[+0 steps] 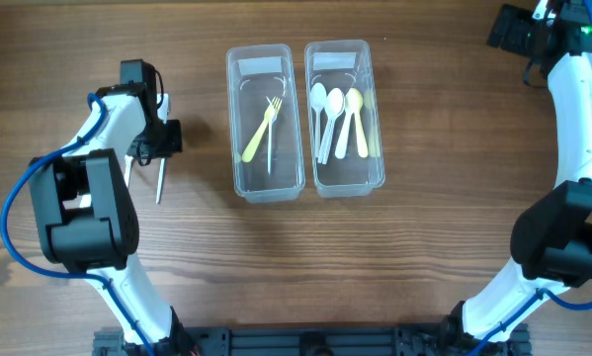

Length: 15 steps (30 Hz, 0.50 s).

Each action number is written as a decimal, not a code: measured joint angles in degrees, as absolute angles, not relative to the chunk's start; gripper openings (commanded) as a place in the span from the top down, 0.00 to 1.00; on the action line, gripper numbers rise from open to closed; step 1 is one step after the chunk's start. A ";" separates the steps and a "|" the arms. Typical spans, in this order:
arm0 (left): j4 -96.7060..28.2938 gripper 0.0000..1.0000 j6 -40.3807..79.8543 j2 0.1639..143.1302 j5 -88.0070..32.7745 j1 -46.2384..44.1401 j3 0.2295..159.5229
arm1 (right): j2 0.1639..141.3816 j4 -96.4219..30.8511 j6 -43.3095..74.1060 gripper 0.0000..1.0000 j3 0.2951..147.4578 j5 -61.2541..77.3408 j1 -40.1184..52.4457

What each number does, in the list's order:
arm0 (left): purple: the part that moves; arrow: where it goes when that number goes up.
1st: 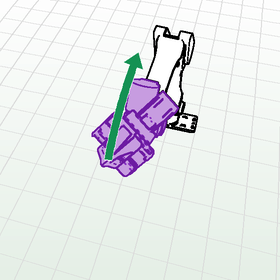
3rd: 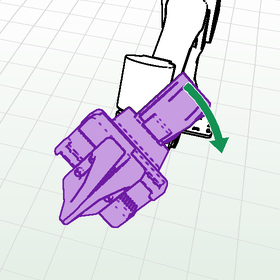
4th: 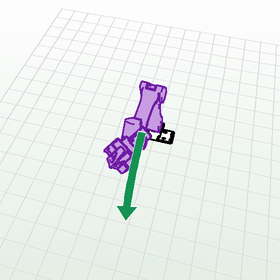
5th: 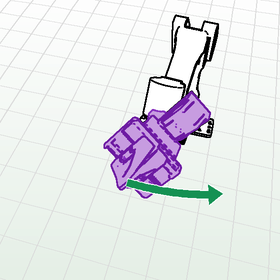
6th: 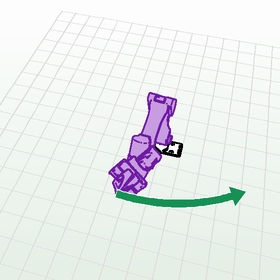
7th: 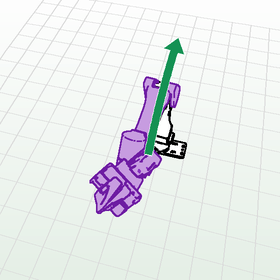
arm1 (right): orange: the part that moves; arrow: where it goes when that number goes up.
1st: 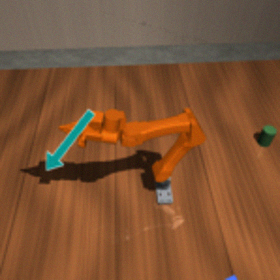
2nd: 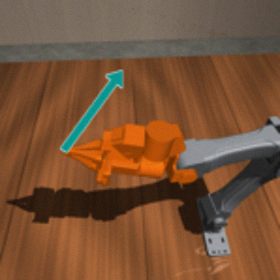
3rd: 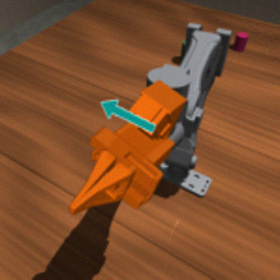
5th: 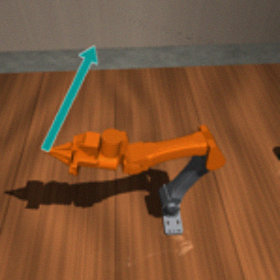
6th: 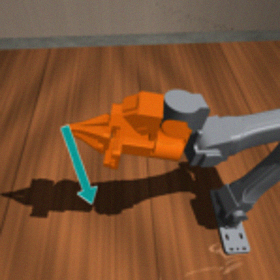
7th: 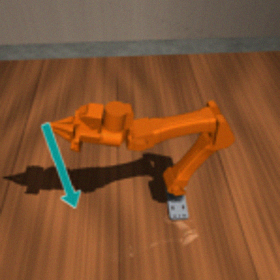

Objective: Pack container
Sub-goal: 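Carry the white fork into the left container and release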

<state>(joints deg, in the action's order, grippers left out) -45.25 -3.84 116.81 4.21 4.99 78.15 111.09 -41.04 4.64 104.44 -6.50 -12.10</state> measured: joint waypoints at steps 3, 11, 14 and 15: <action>-45.10 0.96 -3.97 116.81 4.23 4.99 78.15 | 111.09 -41.06 4.64 0.00 104.44 -6.50 -12.10; -50.98 0.96 -3.97 117.25 4.75 4.99 82.76 | 111.09 -41.04 4.64 0.00 104.44 -6.50 -12.10; -54.24 0.96 -3.49 117.56 4.91 4.99 89.52 | 111.09 -41.06 4.64 0.00 104.44 -6.48 -12.10; -55.18 0.96 -2.94 117.56 4.91 4.99 92.51 | 111.09 -41.06 4.64 0.00 104.44 -6.50 -12.10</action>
